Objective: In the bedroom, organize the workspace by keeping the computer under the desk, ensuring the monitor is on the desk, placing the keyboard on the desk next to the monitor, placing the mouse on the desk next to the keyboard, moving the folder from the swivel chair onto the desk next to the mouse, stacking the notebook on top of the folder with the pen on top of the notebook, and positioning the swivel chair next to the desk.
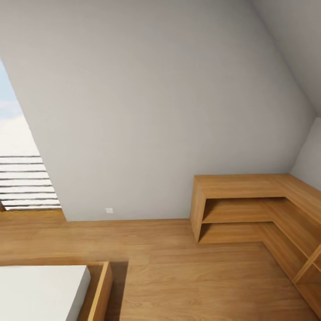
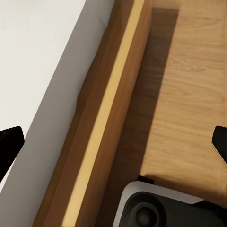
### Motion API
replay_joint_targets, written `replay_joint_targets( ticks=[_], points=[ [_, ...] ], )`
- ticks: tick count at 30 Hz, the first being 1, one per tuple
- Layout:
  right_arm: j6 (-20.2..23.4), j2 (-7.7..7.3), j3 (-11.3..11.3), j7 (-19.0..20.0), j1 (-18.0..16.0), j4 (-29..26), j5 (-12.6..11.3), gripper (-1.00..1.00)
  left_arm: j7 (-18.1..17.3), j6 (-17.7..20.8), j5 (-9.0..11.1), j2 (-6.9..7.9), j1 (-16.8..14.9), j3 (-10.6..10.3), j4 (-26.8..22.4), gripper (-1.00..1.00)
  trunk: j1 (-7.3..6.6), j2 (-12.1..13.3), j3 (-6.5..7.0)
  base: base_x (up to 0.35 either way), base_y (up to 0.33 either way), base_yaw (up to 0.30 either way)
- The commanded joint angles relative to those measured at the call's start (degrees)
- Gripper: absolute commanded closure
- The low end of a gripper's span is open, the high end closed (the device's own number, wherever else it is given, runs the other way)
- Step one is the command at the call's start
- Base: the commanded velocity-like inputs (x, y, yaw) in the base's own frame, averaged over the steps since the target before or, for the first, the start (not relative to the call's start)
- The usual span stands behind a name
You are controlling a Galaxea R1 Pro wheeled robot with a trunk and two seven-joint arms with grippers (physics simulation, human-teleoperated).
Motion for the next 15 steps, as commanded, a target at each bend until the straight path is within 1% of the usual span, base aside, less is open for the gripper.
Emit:
replay_joint_targets(
  ticks=[1, 4, 7, 10, 15],
  points=[
    [-0.14, 0.03, 0.49, -0.31, -0.06, 0.09, -0.2, -1.0, 0.36, -0.12, 0.21, -0.01, -0.05, -0.49, 0.01, -1.0, 0.07, -0.12, -0.13, 0.325, 0.0, 0.0],
    [-0.14, 0.03, 0.5, -0.28, -0.06, 0.09, -0.22, -1.0, 0.36, -0.07, 0.23, -0.01, -0.05, -0.5, 0.02, -1.0, 0.07, -0.12, -0.13, 0.325, 0.0, -0.022],
    [-0.14, 0.03, 0.5, -0.2, -0.06, 0.09, -0.21, -1.0, 0.36, -0.06, 0.23, -0.01, -0.05, -0.52, 0.0, -1.0, 0.07, -0.12, -0.13, 0.325, 0.0, -0.103],
    [-0.14, 0.02, 0.46, 0.24, -0.06, 0.09, -0.18, -1.0, 0.36, -0.05, 0.21, -0.01, -0.05, -0.51, 0.02, -1.0, 0.07, -0.12, -0.13, 0.326, 0.0, -0.172],
    [-0.14, -0.04, 0.43, 1.56, -0.06, 0.14, -0.19, -1.0, 0.36, -0.04, 0.21, -0.01, -0.05, -0.52, 0.0, -1.0, 0.07, -0.12, -0.13, 0.326, 0.0, -0.227]
  ],
)
